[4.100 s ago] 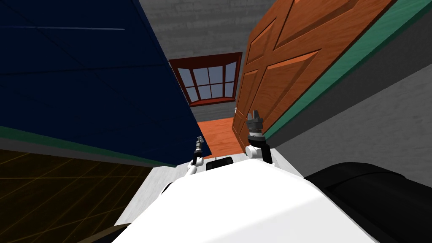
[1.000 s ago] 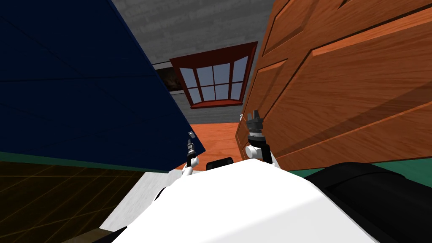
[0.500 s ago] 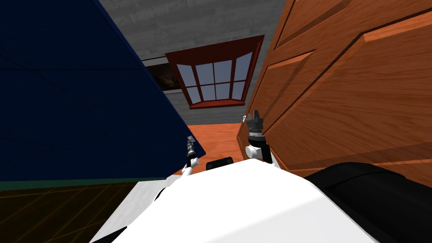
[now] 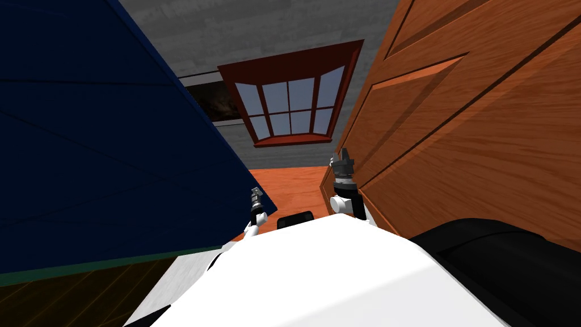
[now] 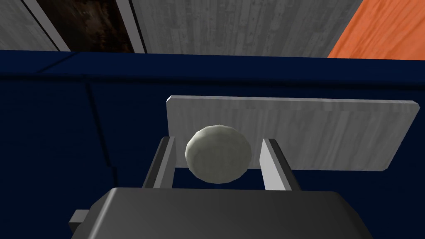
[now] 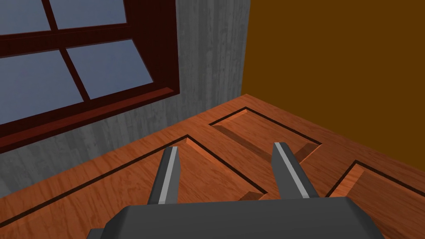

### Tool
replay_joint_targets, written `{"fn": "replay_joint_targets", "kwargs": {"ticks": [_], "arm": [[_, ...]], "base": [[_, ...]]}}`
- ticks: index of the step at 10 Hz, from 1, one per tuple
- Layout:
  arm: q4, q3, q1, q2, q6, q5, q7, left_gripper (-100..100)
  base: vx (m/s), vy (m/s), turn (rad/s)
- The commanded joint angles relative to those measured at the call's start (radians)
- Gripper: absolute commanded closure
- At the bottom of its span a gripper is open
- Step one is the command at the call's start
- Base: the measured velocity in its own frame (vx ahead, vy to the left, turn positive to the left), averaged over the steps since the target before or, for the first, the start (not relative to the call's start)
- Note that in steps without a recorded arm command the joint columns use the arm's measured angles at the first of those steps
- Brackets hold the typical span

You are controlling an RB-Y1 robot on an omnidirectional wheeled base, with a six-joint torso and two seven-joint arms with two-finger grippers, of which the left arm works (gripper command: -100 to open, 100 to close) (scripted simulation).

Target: Push the door open

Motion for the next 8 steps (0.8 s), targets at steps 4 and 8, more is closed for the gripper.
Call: {"fn": "replay_joint_targets", "kwargs": {"ticks": [4,8], "arm": [[0.000,0.000,0.000,0.000,0.001,0.000,0.000,100],[0.006,0.012,0.005,0.008,0.001,-0.006,0.011,100]], "base": [[-0.014,-0.002,-0.003],[0.111,-0.012,0.040]]}}
